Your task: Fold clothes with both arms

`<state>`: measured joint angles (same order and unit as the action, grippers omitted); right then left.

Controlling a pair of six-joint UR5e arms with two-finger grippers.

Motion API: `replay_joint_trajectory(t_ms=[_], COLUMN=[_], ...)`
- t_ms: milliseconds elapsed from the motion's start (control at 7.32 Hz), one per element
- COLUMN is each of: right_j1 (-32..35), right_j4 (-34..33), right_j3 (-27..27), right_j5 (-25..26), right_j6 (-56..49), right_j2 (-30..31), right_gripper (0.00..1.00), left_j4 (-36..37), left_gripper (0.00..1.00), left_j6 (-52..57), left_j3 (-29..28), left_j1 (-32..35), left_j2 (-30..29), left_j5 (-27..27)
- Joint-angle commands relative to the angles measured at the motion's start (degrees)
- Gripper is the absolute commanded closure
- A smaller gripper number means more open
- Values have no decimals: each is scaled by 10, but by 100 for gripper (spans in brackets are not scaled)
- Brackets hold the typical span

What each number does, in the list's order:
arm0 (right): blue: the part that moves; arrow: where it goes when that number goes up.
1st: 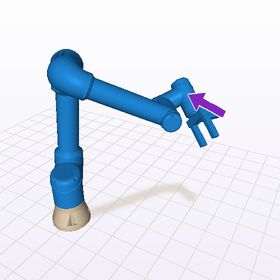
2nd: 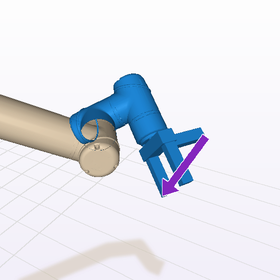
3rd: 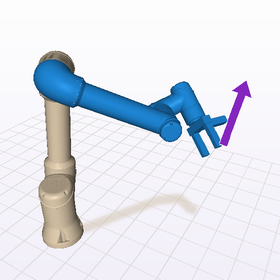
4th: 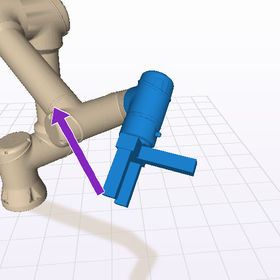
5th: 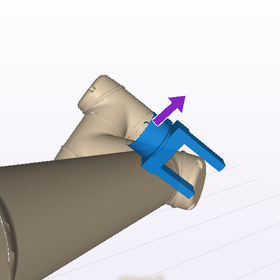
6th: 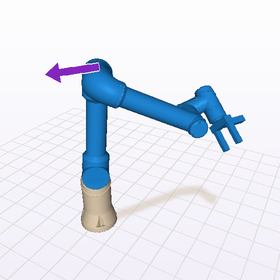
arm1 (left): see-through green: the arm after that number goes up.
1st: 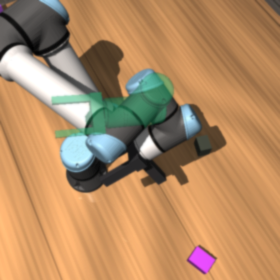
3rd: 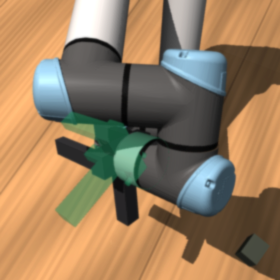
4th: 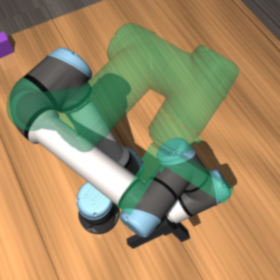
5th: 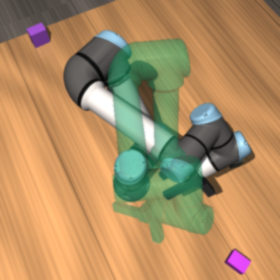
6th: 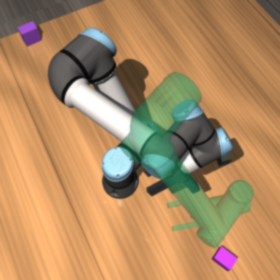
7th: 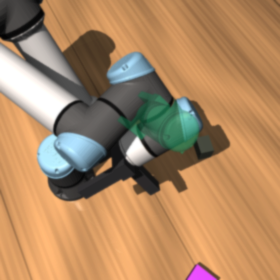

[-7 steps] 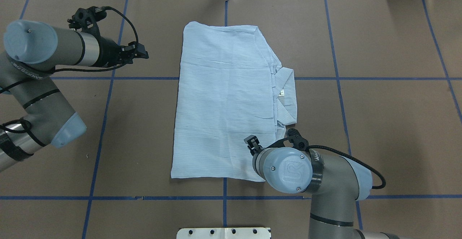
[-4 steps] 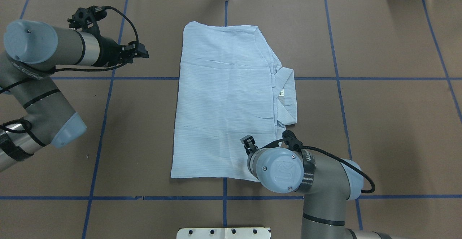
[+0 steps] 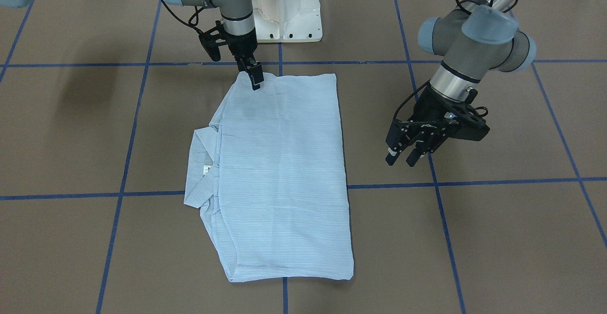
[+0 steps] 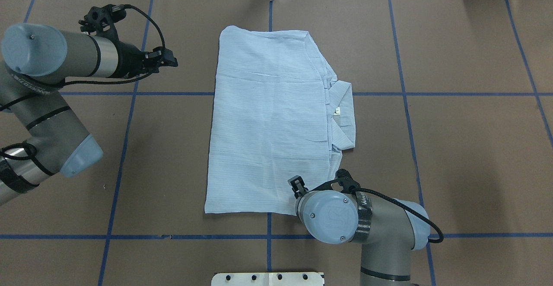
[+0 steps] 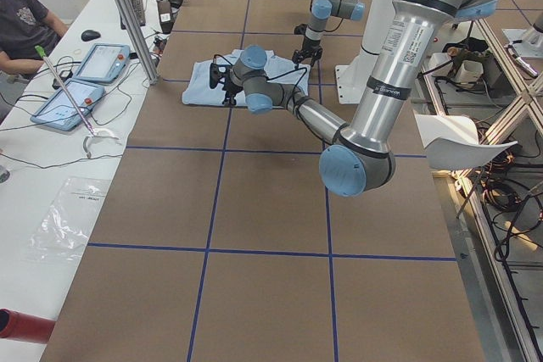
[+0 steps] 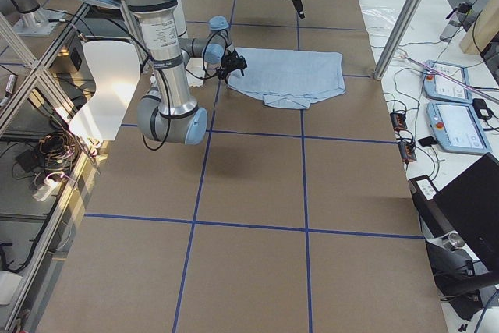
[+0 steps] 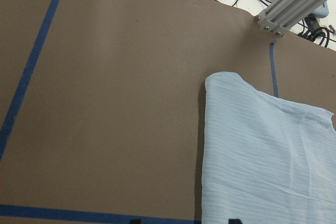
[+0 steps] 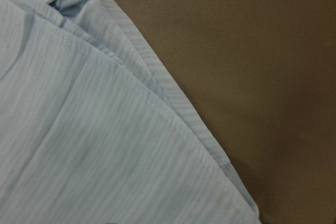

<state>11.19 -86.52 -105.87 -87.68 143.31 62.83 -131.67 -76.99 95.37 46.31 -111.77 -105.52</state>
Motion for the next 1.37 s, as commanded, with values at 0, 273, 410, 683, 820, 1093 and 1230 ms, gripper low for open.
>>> replay_joint_trajectory(t_ms=[0,273,410,683,820,1093,1230], right_j1=[-1,1,1,3,6,11,14], right_j4=[1,1,0,0,0,2,2], right_j3=[2,4,4,4,9,29,29], right_j5=[-1,0,0,0,0,-2,-3], right_j6=[0,0,0,1,0,-4,-3], right_j2=[0,0,-1,-4,-4,-18,-24], right_gripper=[12,16,23,47,52,56,100], left_j4=[0,0,0,0,1,0,0], left_gripper=[37,37,37,37,37,37,37], left_j6=[0,0,0,-1,-1,-1,-1], left_j3=[2,3,4,8,8,14,14], left_j1=[0,1,1,2,3,2,2], left_j2=[1,1,1,1,1,10,10], left_j5=[1,5,8,8,8,8,8])
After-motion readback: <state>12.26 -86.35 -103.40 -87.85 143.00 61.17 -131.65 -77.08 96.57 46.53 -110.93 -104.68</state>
